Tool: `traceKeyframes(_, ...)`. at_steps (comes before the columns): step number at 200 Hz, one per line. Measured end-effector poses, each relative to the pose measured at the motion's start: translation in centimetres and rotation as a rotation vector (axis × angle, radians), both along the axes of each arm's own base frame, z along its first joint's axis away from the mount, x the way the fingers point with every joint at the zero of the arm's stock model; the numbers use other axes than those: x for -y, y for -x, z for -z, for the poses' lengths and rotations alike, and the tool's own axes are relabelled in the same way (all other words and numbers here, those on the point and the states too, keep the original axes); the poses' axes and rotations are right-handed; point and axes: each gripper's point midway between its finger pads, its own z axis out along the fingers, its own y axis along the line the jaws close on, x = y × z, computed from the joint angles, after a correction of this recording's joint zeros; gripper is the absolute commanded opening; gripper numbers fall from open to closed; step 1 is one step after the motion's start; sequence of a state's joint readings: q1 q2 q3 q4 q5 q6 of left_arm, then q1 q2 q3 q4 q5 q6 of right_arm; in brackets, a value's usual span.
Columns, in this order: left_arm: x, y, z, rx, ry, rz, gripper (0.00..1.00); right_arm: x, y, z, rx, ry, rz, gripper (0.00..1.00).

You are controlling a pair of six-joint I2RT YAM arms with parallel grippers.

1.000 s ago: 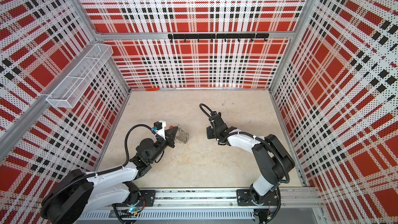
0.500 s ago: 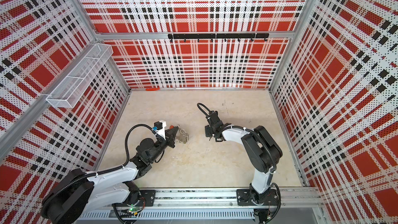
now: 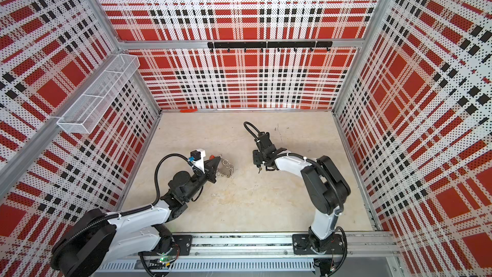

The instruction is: Put the keys on the keyring

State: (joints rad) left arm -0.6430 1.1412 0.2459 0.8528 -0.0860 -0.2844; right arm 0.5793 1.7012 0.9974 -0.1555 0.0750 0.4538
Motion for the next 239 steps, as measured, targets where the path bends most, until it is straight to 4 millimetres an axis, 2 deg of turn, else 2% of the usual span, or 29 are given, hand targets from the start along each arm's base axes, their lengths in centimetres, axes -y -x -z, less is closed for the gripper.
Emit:
traceKeyframes(24,0.0,0.0,0.0,0.0,0.0,0.0,0.0,1.3,2.3,-0.7,0.039,-0.037,-0.009,0.35)
traceKeyframes(48,0.0,0.0,0.0,0.0,0.0,0.0,0.0,1.7,3.6,0.9,0.038,-0.038,-0.038,0.29)
traceKeyframes(81,0.0,0.0,0.0,-0.001,0.0,0.002,0.0,2.1,4.8,2.8,0.062,-0.02,-0.095,0.27)
traceKeyframes(164,0.0,0.0,0.0,-0.001,0.0,0.003,0.0,1.1,4.1,4.5,0.108,0.005,-0.178,0.22)
traceKeyframes(239,0.1,0.0,0.1,-0.001,0.0,0.002,0.0,0.7,3.5,4.4,0.13,0.017,-0.2,0.17)
